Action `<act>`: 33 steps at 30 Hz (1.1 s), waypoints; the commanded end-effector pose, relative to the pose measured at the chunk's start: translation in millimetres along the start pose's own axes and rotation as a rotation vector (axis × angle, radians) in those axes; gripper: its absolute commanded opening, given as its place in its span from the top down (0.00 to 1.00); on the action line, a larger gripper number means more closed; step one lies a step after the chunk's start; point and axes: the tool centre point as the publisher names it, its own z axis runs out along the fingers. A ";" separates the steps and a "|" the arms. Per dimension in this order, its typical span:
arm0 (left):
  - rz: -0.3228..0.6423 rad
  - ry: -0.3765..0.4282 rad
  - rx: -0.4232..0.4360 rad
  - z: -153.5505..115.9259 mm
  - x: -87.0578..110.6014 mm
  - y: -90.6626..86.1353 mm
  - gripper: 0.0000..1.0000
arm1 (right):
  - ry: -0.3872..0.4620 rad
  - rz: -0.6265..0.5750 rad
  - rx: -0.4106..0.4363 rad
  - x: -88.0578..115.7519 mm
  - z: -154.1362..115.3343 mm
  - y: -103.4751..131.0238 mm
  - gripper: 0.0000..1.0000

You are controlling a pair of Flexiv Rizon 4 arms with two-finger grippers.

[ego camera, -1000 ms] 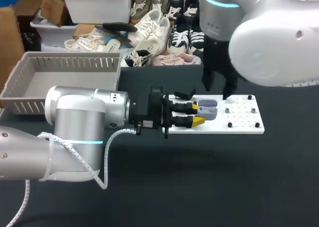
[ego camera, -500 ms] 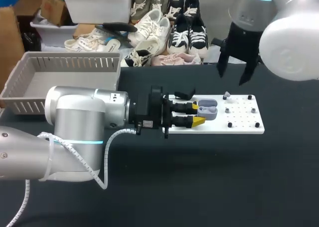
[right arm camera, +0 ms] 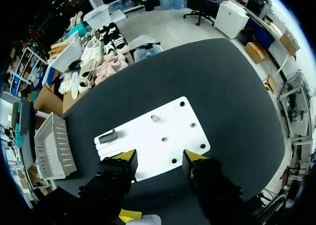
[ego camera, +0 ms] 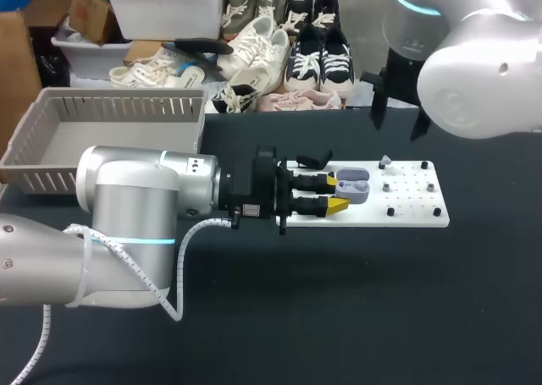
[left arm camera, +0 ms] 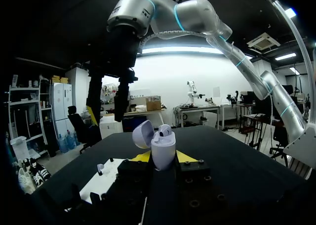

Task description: Pick up each earbud case from the left stands, insert the matching earbuds, close the lid, and place the case in the box.

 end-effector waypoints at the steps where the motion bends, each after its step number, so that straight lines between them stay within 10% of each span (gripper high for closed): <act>1: 0.000 -0.002 0.000 0.1 0.7 0.4 1.00 | 0.006 -0.007 0.006 -11.0 26.0 3.7 0.50; 33: 0.000 -0.002 0.000 0.1 0.7 0.4 1.00 | -0.040 -0.191 -0.111 -20.7 89.9 2.8 0.39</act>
